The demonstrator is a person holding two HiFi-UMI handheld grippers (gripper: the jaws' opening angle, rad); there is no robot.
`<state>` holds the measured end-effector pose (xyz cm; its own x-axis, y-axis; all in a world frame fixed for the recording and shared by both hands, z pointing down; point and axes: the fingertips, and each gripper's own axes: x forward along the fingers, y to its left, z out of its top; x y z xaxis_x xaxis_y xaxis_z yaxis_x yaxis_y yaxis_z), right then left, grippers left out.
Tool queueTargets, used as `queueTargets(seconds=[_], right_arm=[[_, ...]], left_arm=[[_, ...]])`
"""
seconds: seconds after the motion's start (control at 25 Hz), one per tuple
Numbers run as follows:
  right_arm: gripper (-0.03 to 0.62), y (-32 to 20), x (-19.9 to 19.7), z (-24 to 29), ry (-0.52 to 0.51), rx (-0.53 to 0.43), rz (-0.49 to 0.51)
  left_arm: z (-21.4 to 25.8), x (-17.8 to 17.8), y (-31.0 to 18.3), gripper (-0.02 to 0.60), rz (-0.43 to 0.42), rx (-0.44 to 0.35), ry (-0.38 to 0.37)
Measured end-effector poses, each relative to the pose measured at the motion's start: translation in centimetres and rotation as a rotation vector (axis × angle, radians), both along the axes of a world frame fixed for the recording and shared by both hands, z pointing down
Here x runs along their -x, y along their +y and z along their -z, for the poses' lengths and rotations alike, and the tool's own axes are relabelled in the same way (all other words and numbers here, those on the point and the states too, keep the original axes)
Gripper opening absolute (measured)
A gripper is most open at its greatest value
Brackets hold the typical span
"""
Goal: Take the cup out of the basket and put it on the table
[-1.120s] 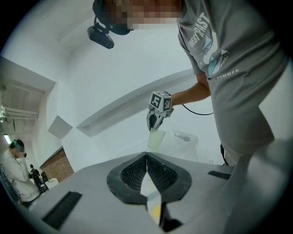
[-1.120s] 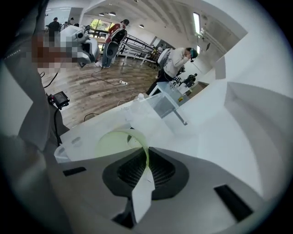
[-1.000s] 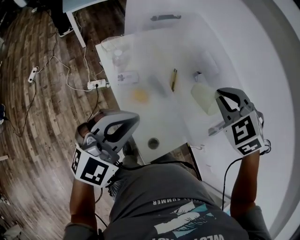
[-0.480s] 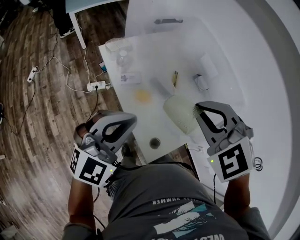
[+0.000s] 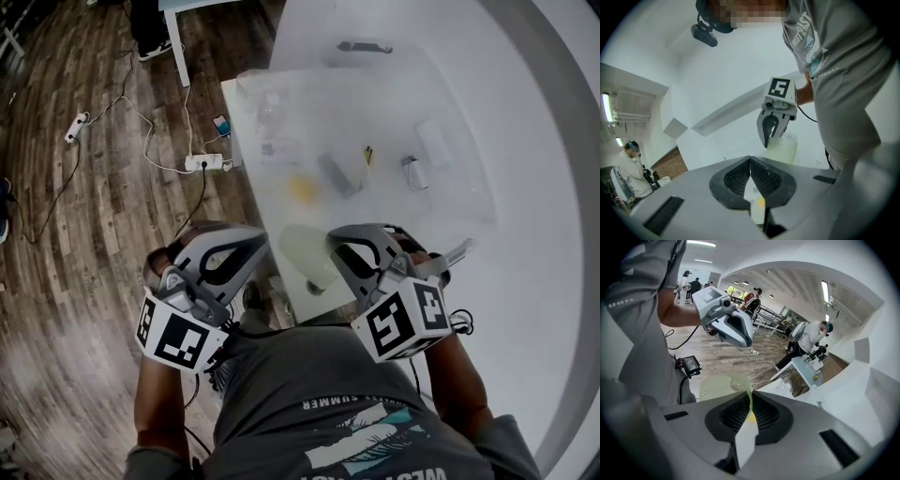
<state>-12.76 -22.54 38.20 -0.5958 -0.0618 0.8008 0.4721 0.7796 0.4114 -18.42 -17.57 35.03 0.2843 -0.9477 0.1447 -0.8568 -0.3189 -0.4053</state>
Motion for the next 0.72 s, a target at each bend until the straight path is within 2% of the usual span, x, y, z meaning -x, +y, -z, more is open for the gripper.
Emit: queueTargets(seconds=[0.24, 0.72], right_arm=[[0.026, 0.3, 0.1, -6.7, 0.102, 0.049, -0.012], [0.026, -1.6, -2.9, -19.7, 0.335, 0.11, -0.125]], left_arm=[[-0.4, 0.5, 1.7, 0.011, 0.042, 0.011, 0.008], [-1.8, 0.4, 3.3, 0.011, 0.093, 0.052, 0.016]])
